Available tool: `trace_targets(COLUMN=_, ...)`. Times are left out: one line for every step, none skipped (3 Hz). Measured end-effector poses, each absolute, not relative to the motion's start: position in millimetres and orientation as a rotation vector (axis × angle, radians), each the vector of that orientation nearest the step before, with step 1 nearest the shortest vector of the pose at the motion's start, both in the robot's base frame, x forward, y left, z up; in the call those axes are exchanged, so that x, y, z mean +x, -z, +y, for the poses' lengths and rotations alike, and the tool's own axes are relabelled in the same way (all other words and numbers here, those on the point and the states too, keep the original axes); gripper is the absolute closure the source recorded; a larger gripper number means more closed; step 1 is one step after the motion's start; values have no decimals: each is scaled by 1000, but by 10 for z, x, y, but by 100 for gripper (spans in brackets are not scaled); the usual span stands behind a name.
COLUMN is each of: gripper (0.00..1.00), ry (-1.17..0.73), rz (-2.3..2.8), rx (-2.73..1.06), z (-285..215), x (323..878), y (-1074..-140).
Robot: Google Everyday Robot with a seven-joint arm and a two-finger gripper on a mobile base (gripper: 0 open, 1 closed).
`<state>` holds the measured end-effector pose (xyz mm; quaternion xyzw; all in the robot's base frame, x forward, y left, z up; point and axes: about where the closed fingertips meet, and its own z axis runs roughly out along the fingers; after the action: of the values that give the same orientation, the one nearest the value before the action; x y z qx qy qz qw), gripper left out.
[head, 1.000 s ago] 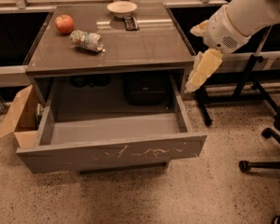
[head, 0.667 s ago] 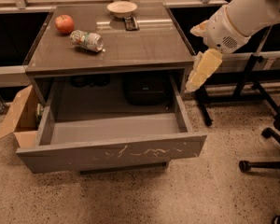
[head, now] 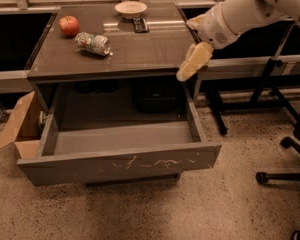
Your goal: Place 7up can into top drawer
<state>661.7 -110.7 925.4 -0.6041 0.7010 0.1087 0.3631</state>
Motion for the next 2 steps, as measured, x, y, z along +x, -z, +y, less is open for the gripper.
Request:
trace_targets(gripper=0, ry=-355, rz=1659, rx=-1484, z=-551, x=7268, y=-9362)
trace_targets(gripper=0, ry=-393, rz=1606, rx=-1448, z=-292, x=7528, y=-9411)
